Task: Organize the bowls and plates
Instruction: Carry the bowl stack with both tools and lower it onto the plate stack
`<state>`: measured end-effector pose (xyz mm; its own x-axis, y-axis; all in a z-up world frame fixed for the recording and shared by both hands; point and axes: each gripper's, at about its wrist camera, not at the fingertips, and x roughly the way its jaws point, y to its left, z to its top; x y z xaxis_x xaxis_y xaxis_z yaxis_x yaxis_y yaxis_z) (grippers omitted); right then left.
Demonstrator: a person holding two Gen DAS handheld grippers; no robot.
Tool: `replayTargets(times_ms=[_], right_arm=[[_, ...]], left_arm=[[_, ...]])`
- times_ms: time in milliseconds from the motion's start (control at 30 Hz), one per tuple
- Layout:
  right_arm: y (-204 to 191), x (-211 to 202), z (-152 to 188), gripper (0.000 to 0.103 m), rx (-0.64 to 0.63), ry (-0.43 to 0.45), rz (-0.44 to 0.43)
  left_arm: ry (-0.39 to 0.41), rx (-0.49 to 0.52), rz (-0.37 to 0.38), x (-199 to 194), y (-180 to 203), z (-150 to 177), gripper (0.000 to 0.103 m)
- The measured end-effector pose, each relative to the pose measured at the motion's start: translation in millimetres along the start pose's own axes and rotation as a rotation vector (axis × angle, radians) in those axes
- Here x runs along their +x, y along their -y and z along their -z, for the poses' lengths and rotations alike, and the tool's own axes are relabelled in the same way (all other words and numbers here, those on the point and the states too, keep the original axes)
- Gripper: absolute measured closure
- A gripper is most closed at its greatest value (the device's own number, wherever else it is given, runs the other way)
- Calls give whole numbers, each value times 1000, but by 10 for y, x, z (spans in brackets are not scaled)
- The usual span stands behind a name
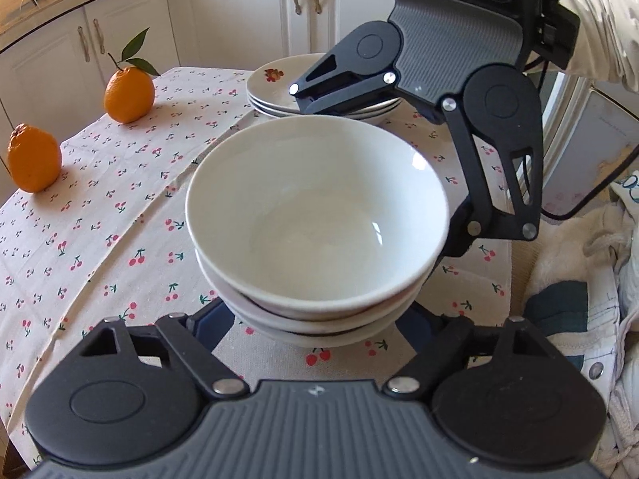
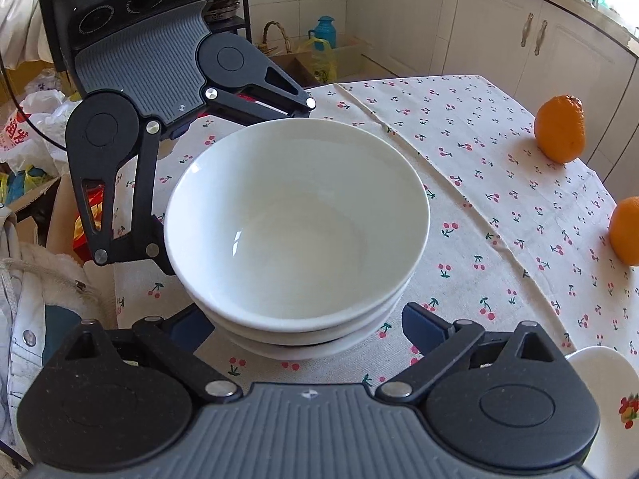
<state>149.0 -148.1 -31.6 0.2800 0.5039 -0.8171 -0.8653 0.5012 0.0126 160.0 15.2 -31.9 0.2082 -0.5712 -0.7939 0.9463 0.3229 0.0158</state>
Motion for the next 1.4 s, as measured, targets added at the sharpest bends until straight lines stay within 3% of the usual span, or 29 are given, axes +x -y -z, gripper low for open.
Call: replayTargets(times_ms=[333,1000,1400], right_arm=[[57,58,-43,14,-37,-28,-49],[39,25,-45,15,-40,-38,-41],[108,-332,133,15,-35,-3,-17]], left_arm=[[-6,33,46,7,-47,-9,18],[-2,29,30,2,3,-29,19],[22,45,3,-4,187,-341,19]])
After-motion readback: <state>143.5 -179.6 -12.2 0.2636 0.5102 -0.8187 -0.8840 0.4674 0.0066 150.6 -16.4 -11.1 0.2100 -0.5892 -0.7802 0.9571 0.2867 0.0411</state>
